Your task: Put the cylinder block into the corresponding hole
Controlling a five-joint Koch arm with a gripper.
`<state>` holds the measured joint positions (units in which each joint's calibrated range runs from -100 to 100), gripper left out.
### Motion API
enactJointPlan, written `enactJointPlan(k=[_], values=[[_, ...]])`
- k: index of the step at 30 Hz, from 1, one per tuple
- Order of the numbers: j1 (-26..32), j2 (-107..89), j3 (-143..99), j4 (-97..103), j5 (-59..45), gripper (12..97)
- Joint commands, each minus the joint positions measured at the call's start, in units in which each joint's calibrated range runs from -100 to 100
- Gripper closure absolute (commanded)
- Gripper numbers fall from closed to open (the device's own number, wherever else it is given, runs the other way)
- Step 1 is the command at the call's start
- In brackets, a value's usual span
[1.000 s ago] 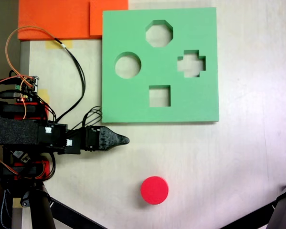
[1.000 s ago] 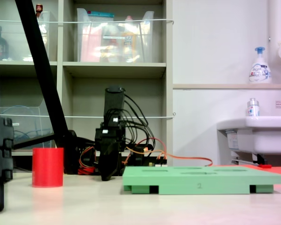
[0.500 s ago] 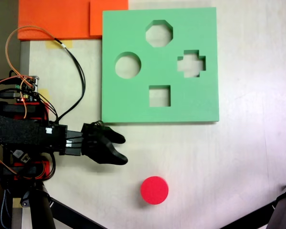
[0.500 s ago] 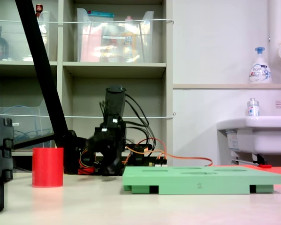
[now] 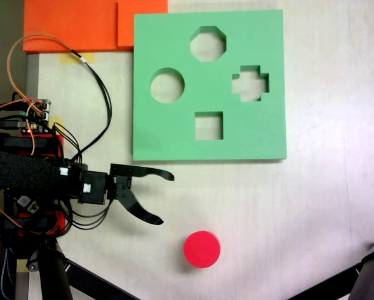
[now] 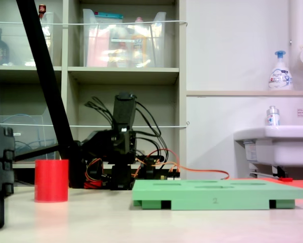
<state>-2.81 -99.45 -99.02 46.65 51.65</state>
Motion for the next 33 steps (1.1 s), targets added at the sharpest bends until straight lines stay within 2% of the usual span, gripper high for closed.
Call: enactJointPlan(k=[1, 5, 12, 15, 23, 33], values=[[-0.54, -0.55, -0.98, 4.73, 1.61, 56.4], [-0.54, -0.55, -0.98, 3.95, 1.42, 51.5], [-1.03, -0.55, -0.98, 5.11, -1.37, 27.5], [-1.66, 4.48, -0.98, 7.13, -1.47, 21.5], [-4.10, 55.60, 4.60, 43.72, -1.37, 20.3], [-5.96, 75.71, 18.06, 45.36, -1.32, 20.4]])
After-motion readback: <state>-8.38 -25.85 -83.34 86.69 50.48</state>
